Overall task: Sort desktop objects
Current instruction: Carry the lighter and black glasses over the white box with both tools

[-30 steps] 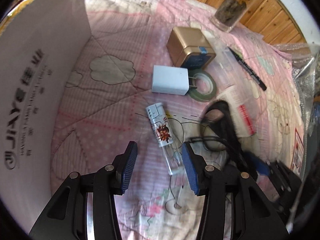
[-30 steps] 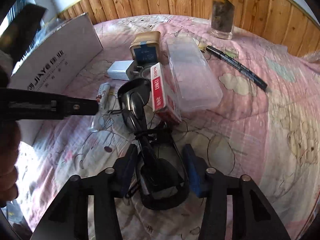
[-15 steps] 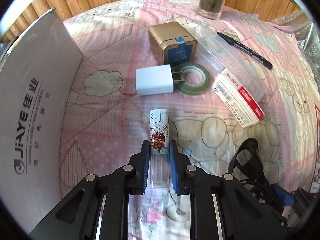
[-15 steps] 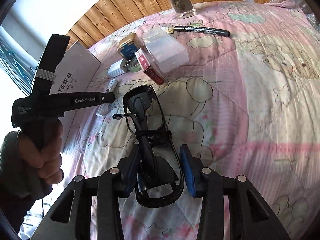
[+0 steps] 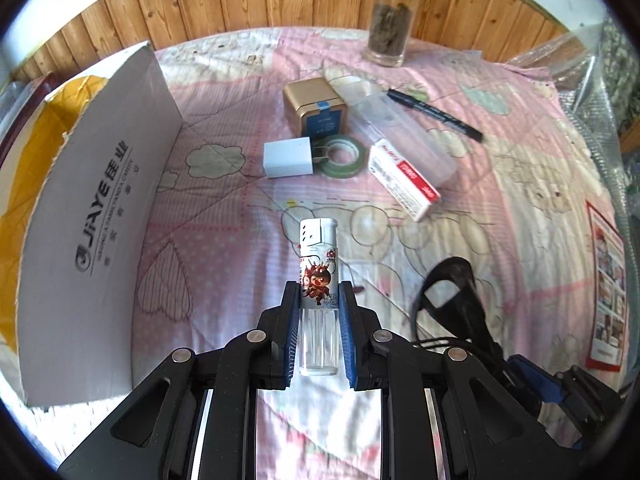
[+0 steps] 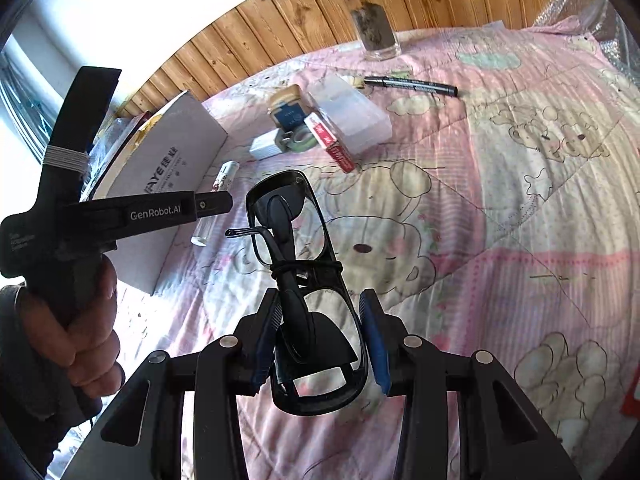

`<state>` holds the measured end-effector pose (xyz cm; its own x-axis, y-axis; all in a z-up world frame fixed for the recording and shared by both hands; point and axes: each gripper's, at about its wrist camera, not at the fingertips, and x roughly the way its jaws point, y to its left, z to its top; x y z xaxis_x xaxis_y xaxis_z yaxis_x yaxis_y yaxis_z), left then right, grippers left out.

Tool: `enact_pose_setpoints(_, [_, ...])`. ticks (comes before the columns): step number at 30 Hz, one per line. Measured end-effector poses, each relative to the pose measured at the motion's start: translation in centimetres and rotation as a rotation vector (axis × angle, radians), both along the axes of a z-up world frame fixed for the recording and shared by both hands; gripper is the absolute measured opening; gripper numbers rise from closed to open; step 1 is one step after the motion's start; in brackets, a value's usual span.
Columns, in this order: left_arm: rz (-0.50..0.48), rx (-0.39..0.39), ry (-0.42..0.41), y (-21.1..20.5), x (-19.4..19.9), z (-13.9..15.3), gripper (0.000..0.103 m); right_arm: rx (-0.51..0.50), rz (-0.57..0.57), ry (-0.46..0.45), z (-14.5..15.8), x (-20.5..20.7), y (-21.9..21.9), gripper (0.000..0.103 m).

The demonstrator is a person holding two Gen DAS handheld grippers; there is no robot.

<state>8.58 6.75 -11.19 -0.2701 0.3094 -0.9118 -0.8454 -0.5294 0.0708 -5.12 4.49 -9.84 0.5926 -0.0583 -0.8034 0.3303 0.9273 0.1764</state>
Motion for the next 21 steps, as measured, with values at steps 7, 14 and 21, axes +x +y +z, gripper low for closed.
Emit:
enact_pose_setpoints(7, [-0.013,0.044,-0.009,-2.4,1.5,1.9,0.019,-0.047,-0.029,-0.019,1.5,-1.3,2.3,0.042])
enact_pose_setpoints(14, [-0.007,0.098,-0.024,-5.4,1.9,3.9,0.019,-0.108,-0.057,-0.041,3.2,-1.7,5.0,0.042])
enact_pose_setpoints(21, [0.009,0.158,-0.042,-8.6,1.6,5.8,0.019,-0.173,-0.074,-0.056,4.5,-1.9,8.2,0.042])
